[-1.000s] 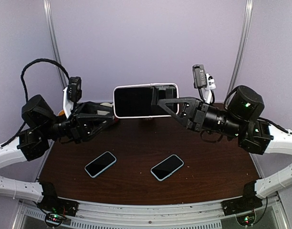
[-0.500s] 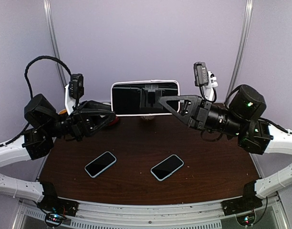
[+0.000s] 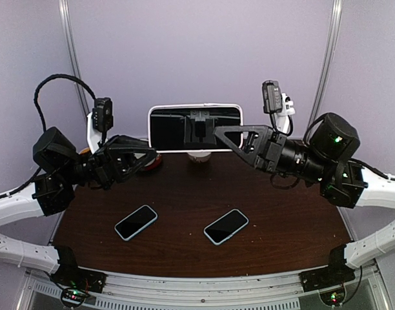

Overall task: Take the phone out of the phone case
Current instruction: Remove the phone from the bottom left corner of the phone case.

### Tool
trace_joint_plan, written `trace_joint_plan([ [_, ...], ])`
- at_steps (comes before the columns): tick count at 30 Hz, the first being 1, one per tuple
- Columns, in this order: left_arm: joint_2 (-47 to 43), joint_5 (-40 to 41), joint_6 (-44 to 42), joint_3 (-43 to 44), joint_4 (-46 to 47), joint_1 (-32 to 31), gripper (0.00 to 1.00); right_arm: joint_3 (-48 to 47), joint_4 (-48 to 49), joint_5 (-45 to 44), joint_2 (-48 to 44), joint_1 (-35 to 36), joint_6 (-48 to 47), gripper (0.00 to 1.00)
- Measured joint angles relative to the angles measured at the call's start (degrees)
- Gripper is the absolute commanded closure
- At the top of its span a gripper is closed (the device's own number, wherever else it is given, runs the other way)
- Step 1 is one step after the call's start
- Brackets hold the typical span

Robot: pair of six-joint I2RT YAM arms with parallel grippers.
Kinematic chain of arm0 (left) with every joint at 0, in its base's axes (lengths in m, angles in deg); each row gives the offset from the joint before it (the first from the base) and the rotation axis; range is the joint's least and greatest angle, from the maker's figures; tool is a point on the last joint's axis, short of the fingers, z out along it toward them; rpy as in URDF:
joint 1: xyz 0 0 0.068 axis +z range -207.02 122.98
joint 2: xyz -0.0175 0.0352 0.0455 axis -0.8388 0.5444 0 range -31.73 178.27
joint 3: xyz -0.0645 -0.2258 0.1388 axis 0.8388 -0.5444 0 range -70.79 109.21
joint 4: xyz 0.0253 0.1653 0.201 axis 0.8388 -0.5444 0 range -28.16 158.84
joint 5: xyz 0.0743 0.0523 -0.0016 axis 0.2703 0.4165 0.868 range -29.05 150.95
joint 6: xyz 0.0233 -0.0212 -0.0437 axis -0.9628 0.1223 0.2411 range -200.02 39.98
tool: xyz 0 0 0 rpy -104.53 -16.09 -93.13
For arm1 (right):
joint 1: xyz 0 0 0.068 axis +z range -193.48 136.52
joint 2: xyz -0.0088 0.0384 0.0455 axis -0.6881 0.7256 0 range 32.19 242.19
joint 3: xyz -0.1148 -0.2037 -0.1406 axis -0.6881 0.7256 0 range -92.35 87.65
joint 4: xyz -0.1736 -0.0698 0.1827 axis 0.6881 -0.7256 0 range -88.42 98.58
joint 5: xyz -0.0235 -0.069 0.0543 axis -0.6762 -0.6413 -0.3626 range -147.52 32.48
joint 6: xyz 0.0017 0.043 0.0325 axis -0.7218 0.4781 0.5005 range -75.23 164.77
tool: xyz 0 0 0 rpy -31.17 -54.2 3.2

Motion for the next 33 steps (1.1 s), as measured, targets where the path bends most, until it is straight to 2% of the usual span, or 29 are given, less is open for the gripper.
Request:
trace_joint_plan([
  [5, -0.02, 0.07, 0.04, -0.02, 1.51, -0.02, 0.88, 0.00, 1.75, 0.81, 0.59, -0.11, 2.05, 1.00],
  [9, -0.04, 0.24, -0.02, -0.15, 2.82, -0.02, 0.94, 0.00, 3.13, 1.33, 1.18, -0.35, 4.48, 1.00],
  [33, 0.59, 2.25, -0.85, -0.55, 6.97, -0.72, 0.98, 0.04, 5.57, 1.60, 1.90, -0.83, 16.31, 1.00],
])
